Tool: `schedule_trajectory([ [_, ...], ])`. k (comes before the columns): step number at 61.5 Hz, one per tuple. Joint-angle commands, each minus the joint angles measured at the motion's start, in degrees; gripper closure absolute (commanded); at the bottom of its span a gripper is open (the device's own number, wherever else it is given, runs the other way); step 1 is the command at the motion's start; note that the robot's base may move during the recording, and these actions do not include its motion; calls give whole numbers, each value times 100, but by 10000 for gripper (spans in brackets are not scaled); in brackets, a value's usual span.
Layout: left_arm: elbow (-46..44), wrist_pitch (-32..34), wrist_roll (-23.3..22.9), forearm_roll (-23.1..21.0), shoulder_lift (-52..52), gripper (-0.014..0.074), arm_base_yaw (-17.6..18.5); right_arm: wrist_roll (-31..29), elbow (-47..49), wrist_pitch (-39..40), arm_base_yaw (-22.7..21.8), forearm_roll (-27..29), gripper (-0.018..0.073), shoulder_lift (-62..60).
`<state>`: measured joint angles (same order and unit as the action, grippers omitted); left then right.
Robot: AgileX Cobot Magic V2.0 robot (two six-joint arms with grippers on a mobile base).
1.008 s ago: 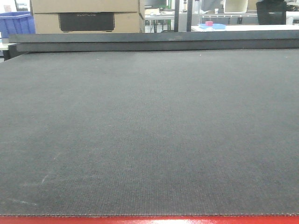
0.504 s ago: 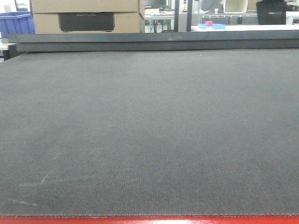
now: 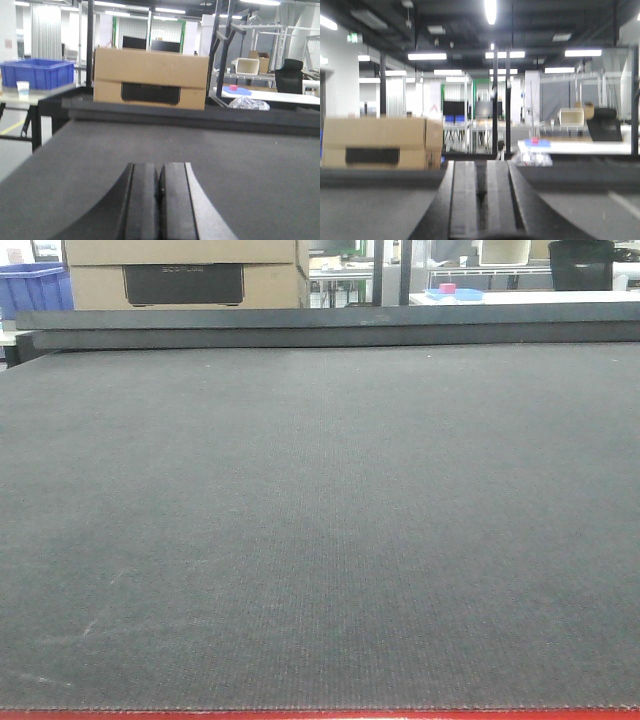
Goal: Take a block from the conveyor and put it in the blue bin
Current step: 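Lower both open grippers toward the green and blue blocks on the belt, then close left gripper on green block and right gripper on blue block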
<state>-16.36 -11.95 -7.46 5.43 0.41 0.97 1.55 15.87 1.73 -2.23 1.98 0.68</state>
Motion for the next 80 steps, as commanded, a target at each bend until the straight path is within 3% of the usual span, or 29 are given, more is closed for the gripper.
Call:
schedule_trajectory([
  [1,-756,-662,-1,260,218,707,-25,-14,777,-868,-37,-37,727,294],
  [11,-1847,-1251,-1,399,1095,707,-25,-14,2131,-2525,-37,-37,727,1332],
  [21,-3134,-2445,-1,304,2467,707,-25,-14,3321,-4215,-37,-37,727,2717],
  [34,-4674,-4384,-1,-366,4432,707,-25,-96,4352,-5980,-37,-37,727,4491],
  [42,-5220,-5087,-1,-543,5323,707,-25,-155,4512,-6431,-37,-48,727,5274],
  [56,-5304,-5166,-1,-543,6329,707,-25,127,4585,-6700,-37,-58,718,6716],
  [63,-5304,-5234,-1,-543,6639,707,-25,386,4805,-6905,-72,-58,601,7443],
  [75,-5304,-5293,-1,-543,6876,707,-25,522,5076,-6720,-72,-58,197,8401],
  [80,-5304,-5293,-1,-543,6876,707,-25,547,5076,-6665,-72,-81,126,8678],
])
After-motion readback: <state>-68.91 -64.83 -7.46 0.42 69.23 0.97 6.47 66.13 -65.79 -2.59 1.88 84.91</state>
